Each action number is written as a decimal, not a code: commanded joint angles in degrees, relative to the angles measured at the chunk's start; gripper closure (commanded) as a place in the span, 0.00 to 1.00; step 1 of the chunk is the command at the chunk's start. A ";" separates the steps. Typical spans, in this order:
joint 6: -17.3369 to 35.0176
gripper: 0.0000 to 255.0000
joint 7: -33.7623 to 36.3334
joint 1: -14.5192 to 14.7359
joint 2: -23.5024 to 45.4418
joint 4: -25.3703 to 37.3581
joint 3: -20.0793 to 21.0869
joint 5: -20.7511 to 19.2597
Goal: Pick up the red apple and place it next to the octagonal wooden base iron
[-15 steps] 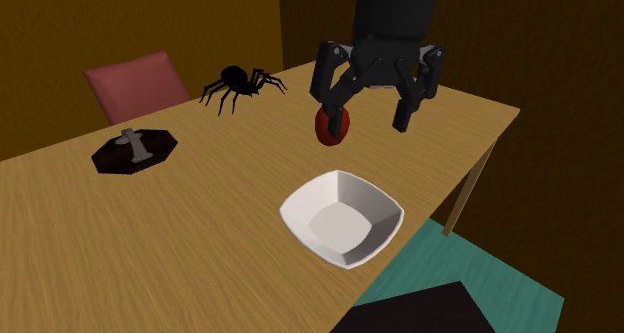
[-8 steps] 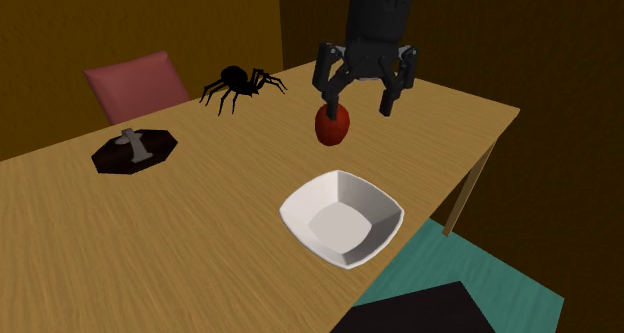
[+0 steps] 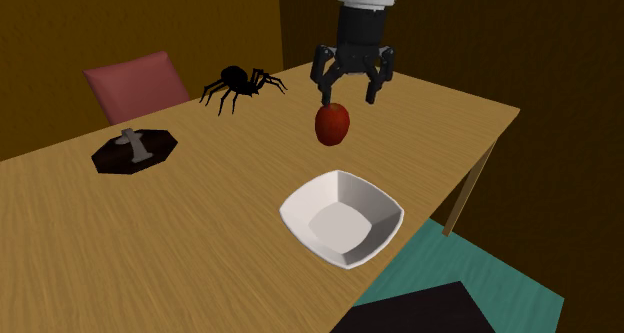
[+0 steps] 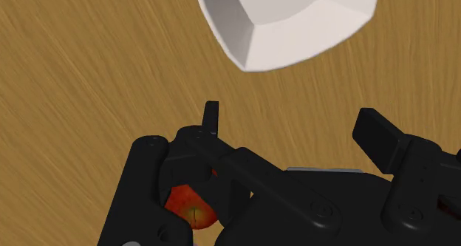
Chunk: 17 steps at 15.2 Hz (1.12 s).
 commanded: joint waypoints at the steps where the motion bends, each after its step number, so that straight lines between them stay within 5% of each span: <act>1: 1.01 0.00 -1.09 -0.06 4.89 4.08 -0.54 0.50; 14: -0.58 0.00 -5.56 -2.27 34.98 36.93 -1.32 4.92; 17: 0.50 0.00 -5.71 -2.38 36.46 37.39 -1.18 5.14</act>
